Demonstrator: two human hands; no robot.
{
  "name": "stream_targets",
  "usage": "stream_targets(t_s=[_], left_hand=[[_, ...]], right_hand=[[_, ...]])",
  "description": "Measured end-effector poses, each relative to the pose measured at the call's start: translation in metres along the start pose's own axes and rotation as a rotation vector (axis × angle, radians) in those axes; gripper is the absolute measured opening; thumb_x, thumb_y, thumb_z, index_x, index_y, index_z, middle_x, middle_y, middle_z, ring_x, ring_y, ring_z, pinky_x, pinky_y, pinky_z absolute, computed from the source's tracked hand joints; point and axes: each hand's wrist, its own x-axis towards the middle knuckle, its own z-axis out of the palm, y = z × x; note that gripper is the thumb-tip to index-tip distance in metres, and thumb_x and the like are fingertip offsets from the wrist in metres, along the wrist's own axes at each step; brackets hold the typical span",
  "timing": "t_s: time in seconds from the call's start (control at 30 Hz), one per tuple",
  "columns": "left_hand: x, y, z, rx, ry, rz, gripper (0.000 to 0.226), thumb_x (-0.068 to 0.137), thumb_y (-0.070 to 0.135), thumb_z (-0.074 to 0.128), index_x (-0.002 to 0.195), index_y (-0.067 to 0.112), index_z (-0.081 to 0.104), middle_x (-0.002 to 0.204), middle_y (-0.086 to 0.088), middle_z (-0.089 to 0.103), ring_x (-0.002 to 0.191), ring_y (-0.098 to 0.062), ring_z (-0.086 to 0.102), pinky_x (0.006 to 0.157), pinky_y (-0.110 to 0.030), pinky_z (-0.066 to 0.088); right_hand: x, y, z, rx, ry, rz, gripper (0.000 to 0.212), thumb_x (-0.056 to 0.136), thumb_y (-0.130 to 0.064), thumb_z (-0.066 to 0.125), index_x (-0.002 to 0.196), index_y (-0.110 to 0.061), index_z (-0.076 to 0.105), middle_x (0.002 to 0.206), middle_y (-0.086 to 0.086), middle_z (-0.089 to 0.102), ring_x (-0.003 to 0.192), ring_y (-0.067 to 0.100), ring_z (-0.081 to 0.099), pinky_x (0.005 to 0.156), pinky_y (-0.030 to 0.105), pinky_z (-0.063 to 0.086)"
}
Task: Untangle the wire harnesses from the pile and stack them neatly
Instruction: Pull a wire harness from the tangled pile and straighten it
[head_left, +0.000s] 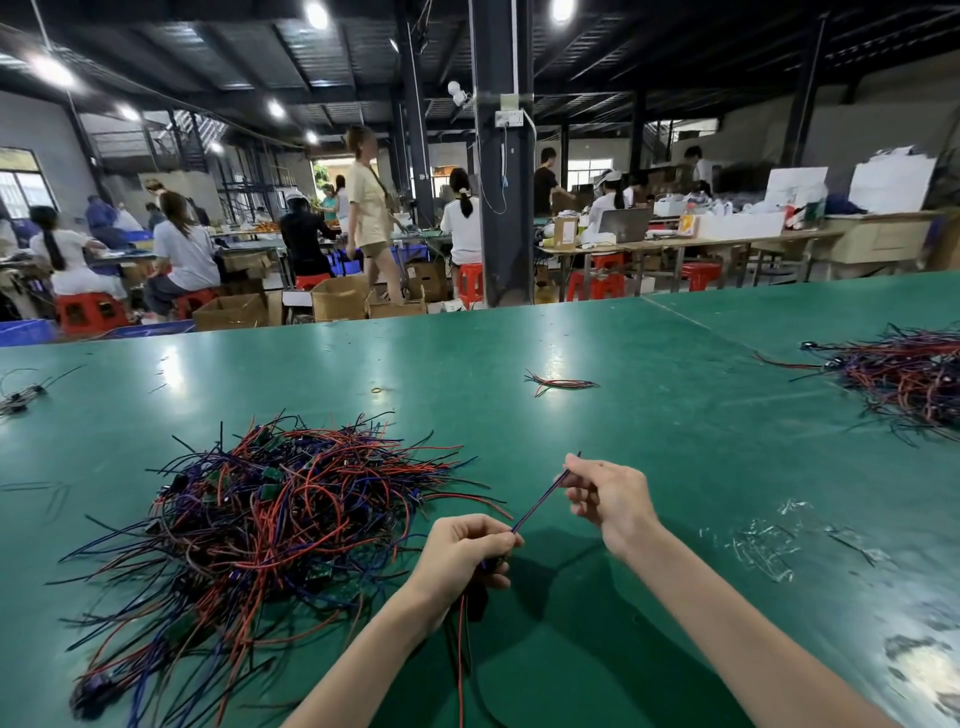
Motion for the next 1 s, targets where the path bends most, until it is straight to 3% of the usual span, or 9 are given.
stream_targets(t_s=[0.07, 0.17, 0.27, 0.43, 0.5, 0.6, 0.8, 0.9, 1.0], left_hand=[[0.0, 0.0, 0.0, -0.007, -0.012, -0.001, 0.022, 0.085, -0.004, 0.062, 0.068, 0.006, 0.071, 0.061, -0.007, 0.059, 0.049, -0.011, 0.055, 0.047, -0.022, 0.048], [-0.001, 0.0, 0.001, -0.005, -0.025, 0.0, 0.025, 0.085, -0.004, 0.062, 0.065, 0.009, 0.072, 0.064, -0.009, 0.059, 0.05, -0.012, 0.055, 0.048, -0.022, 0.049], [0.0, 0.001, -0.001, -0.014, -0.035, -0.007, 0.026, 0.084, -0.004, 0.063, 0.064, 0.009, 0.073, 0.065, -0.01, 0.061, 0.049, -0.012, 0.055, 0.047, -0.022, 0.048], [-0.001, 0.002, -0.002, -0.04, -0.049, -0.038, 0.021, 0.083, -0.003, 0.063, 0.068, 0.007, 0.074, 0.063, -0.006, 0.062, 0.048, -0.012, 0.055, 0.047, -0.022, 0.048], [-0.001, 0.002, -0.003, -0.044, -0.048, -0.041, 0.021, 0.083, -0.003, 0.063, 0.068, 0.007, 0.074, 0.063, -0.007, 0.061, 0.049, -0.012, 0.055, 0.047, -0.022, 0.048], [-0.001, 0.002, -0.003, -0.055, -0.05, -0.046, 0.02, 0.084, -0.002, 0.063, 0.069, 0.006, 0.074, 0.06, -0.006, 0.058, 0.048, -0.012, 0.054, 0.047, -0.022, 0.048], [-0.002, 0.003, -0.004, -0.062, -0.061, -0.041, 0.02, 0.084, -0.002, 0.063, 0.071, 0.007, 0.075, 0.06, -0.006, 0.059, 0.049, -0.012, 0.055, 0.048, -0.022, 0.049], [-0.004, 0.004, -0.004, -0.064, -0.077, -0.045, 0.02, 0.084, -0.002, 0.062, 0.073, 0.008, 0.076, 0.061, -0.005, 0.059, 0.05, -0.013, 0.055, 0.05, -0.022, 0.05], [-0.005, 0.004, -0.001, -0.07, -0.113, -0.041, 0.017, 0.084, -0.002, 0.062, 0.079, 0.007, 0.075, 0.06, -0.001, 0.06, 0.052, -0.012, 0.056, 0.051, -0.023, 0.05]], right_hand=[[0.001, -0.002, -0.002, 0.179, 0.008, 0.165, 0.024, 0.087, -0.003, 0.061, 0.063, 0.001, 0.059, 0.051, 0.011, 0.062, 0.033, 0.008, 0.05, 0.03, 0.015, 0.034], [0.002, -0.001, -0.002, 0.227, 0.02, 0.215, 0.022, 0.087, 0.001, 0.061, 0.065, 0.003, 0.058, 0.047, 0.01, 0.061, 0.032, 0.006, 0.051, 0.03, 0.013, 0.037], [0.003, -0.001, -0.003, 0.059, 0.021, 0.055, 0.012, 0.083, 0.003, 0.066, 0.073, 0.001, 0.06, 0.053, 0.008, 0.065, 0.039, 0.007, 0.057, 0.038, 0.016, 0.045], [0.003, -0.005, -0.011, -0.457, -0.039, -0.399, 0.016, 0.079, -0.003, 0.073, 0.07, -0.007, 0.061, 0.064, 0.012, 0.068, 0.049, 0.014, 0.064, 0.042, 0.021, 0.045], [0.003, -0.004, -0.012, -0.489, -0.027, -0.432, 0.017, 0.079, -0.005, 0.074, 0.068, -0.007, 0.06, 0.063, 0.011, 0.067, 0.048, 0.014, 0.063, 0.04, 0.021, 0.044], [0.003, -0.005, -0.008, -0.207, -0.018, -0.22, 0.018, 0.081, 0.0, 0.07, 0.068, -0.002, 0.057, 0.058, 0.009, 0.066, 0.042, 0.012, 0.053, 0.035, 0.018, 0.036], [0.002, -0.017, -0.014, 0.447, -0.096, 0.582, 0.028, 0.092, -0.002, 0.053, 0.065, 0.005, 0.058, 0.05, 0.011, 0.059, 0.029, 0.004, 0.048, 0.027, 0.009, 0.03], [0.0, -0.018, -0.012, 0.367, -0.077, 0.511, 0.024, 0.092, 0.0, 0.054, 0.068, 0.006, 0.058, 0.05, 0.012, 0.06, 0.029, 0.004, 0.048, 0.028, 0.009, 0.032], [-0.001, -0.01, -0.004, 0.045, 0.019, 0.152, 0.018, 0.086, 0.003, 0.062, 0.069, 0.002, 0.055, 0.051, 0.01, 0.063, 0.032, 0.004, 0.048, 0.029, 0.014, 0.033]])
